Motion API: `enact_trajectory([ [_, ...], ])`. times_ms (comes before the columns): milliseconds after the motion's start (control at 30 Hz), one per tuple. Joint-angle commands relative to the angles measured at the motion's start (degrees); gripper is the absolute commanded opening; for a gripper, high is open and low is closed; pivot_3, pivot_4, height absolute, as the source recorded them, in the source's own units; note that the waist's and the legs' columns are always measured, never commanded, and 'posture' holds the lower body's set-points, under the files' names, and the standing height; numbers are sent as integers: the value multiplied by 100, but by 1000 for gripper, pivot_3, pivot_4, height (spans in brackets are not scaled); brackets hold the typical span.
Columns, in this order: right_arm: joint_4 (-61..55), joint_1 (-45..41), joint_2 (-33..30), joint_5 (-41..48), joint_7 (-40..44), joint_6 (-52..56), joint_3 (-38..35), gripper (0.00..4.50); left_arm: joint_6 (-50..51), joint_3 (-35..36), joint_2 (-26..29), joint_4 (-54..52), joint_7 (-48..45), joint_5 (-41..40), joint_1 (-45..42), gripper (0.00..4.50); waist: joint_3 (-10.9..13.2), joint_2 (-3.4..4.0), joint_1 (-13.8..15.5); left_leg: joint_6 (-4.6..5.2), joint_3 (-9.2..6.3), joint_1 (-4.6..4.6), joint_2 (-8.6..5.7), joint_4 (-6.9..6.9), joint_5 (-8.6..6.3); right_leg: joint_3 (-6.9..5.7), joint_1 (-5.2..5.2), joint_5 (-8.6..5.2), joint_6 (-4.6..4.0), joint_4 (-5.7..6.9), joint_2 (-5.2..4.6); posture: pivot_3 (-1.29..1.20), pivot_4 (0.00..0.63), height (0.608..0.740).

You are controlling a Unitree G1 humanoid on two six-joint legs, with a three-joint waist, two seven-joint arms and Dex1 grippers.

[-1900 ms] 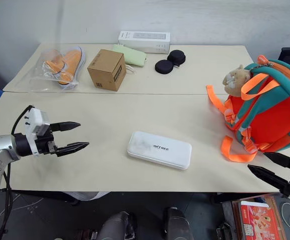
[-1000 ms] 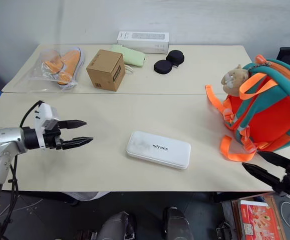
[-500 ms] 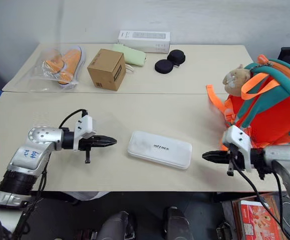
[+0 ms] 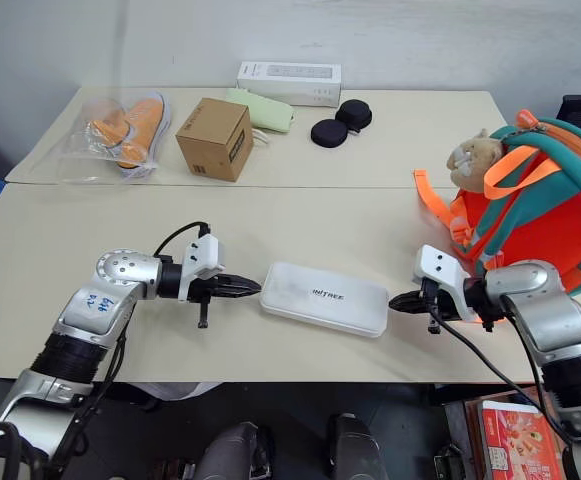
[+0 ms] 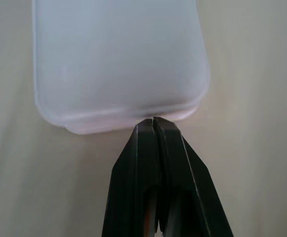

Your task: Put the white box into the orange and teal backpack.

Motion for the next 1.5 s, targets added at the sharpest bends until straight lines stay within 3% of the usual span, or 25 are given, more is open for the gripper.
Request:
enact_trajectory([
  [33, -72, -213, 197, 103, -76, 60, -139, 25, 174, 26, -36, -522, -62, -224, 119, 34, 0, 0, -13, 0, 0, 0, 2, 0, 0, 1, 0, 0, 0, 0, 1, 0, 150, 740],
  [233, 21, -171, 116, -101, -32, -151, -159, 25, 299, 167, 144, -579, 60, -143, 333, 34, 0, 1, -3, -1, -1, 0, 0, 0, 0, 5, 0, 0, -1, 1, -1, 0, 150, 740],
  [367, -9, -87, -26, -101, 56, -193, -243, 5, 1108, 652, 419, -462, -7, -640, 274, 210, 0, 1, -4, 0, -3, 1, 0, 0, 0, 7, 1, -1, -1, 1, -3, 0, 150, 740],
  [600, -33, 47, -97, -155, 4, -383, -332, 0, 4026, 1187, 665, 490, -3, -1744, -500, 2121, 1, 2, 5, 0, -4, 1, -1, 1, 0, -1, 2, -1, -1, 3, 0, 0, 150, 740],
  [733, -224, 199, -56, -197, -81, -444, -314, 0, 5468, 858, 651, 1158, -179, -2036, -994, 3308, 1, 1, 1, 0, -1, -1, -4, 1, 1, -9, 0, -1, 2, 3, 9, 0, 150, 740],
  [867, -320, 270, -46, -179, -81, -433, -318, 0, 6003, 443, 526, 1503, -114, -1977, -1340, 4472, 1, 1, -1, -1, 5, 0, -5, 4, 1, -7, -2, -3, 4, 9, 10, 0, 150, 740],
  [1033, -392, 319, -44, -236, -121, -376, -257, 0, 5984, 264, 2, 2275, 16, -1861, -1799, 4472, 1, 1, 0, -5, 6, 5, -4, 8, 3, -2, -3, -3, 3, 19, 6, 0, 150, 740],
  [1500, -631, 437, 229, -316, -307, -318, -157, 0, 5342, -359, -1099, 2946, -226, -1503, -2273, 4472, 0, 1, 48, -4, -3, 8, -14, 20, 2, 8, 7, -3, 2, 25, -8, 0, 150, 740],
])
